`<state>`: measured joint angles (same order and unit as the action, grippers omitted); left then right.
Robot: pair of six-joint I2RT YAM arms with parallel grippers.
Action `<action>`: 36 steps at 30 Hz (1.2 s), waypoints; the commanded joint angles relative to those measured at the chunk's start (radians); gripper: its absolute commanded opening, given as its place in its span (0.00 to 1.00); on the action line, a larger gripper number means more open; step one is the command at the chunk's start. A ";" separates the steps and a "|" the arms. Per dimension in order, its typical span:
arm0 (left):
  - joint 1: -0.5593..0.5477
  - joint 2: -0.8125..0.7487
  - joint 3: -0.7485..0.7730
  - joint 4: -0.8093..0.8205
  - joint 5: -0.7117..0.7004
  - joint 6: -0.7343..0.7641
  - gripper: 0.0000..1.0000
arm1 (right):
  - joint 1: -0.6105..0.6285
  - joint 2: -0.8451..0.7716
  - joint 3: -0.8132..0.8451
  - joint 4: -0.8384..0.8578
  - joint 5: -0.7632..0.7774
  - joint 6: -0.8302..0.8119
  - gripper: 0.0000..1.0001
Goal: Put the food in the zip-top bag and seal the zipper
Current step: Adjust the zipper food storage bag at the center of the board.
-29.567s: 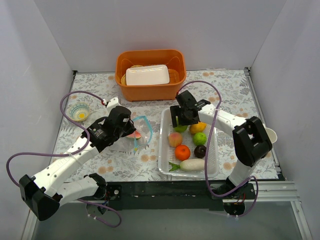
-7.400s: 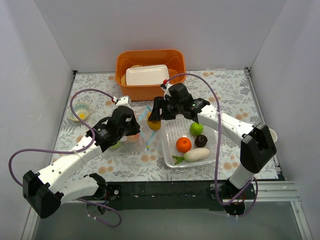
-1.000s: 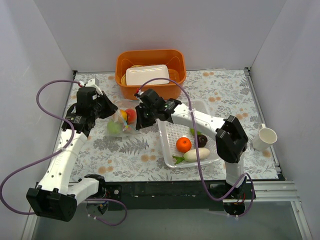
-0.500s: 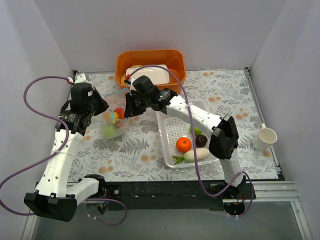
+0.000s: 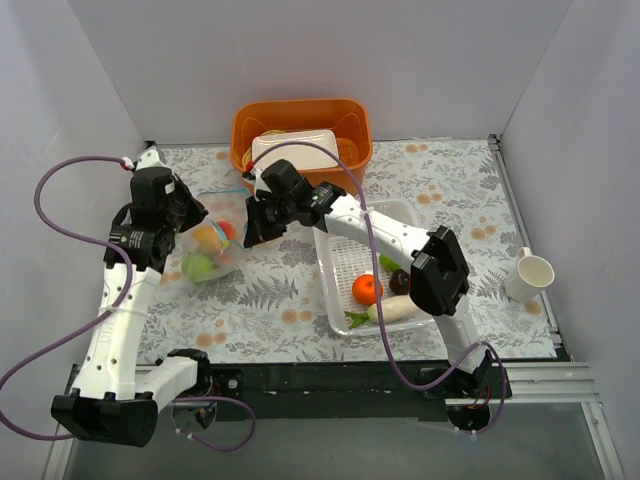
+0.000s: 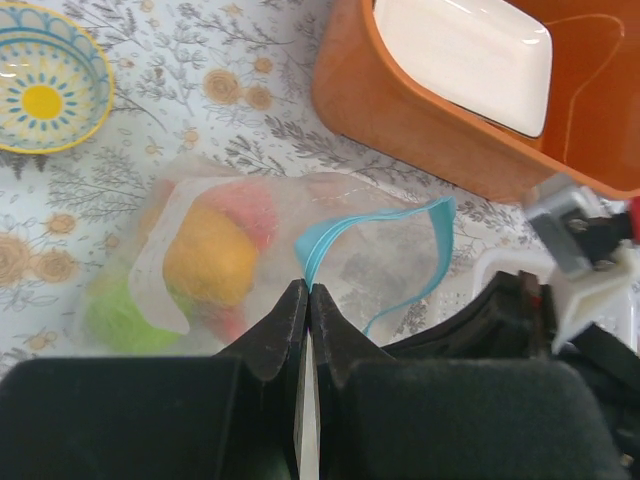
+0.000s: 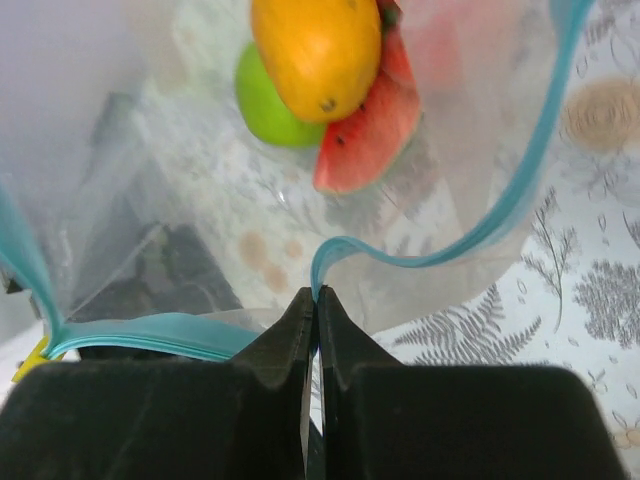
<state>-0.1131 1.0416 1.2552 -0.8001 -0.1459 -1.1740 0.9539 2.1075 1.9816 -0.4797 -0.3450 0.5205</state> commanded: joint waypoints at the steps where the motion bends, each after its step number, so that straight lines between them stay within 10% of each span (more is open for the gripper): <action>1: 0.006 -0.052 -0.088 0.097 0.140 0.002 0.00 | -0.004 -0.084 -0.170 0.041 0.030 0.009 0.09; 18: 0.004 -0.083 -0.250 0.226 0.373 -0.026 0.00 | -0.009 -0.247 -0.386 0.050 0.213 0.024 0.17; 27: 0.004 -0.086 -0.304 0.263 0.480 -0.029 0.00 | -0.010 -0.377 -0.495 0.053 0.336 0.052 0.63; 36: 0.004 -0.068 -0.330 0.276 0.506 -0.024 0.00 | -0.033 -0.628 -0.682 0.044 0.544 0.088 0.77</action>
<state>-0.1131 0.9779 0.9382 -0.5419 0.3218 -1.2041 0.9382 1.5970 1.3624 -0.4427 0.0547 0.5812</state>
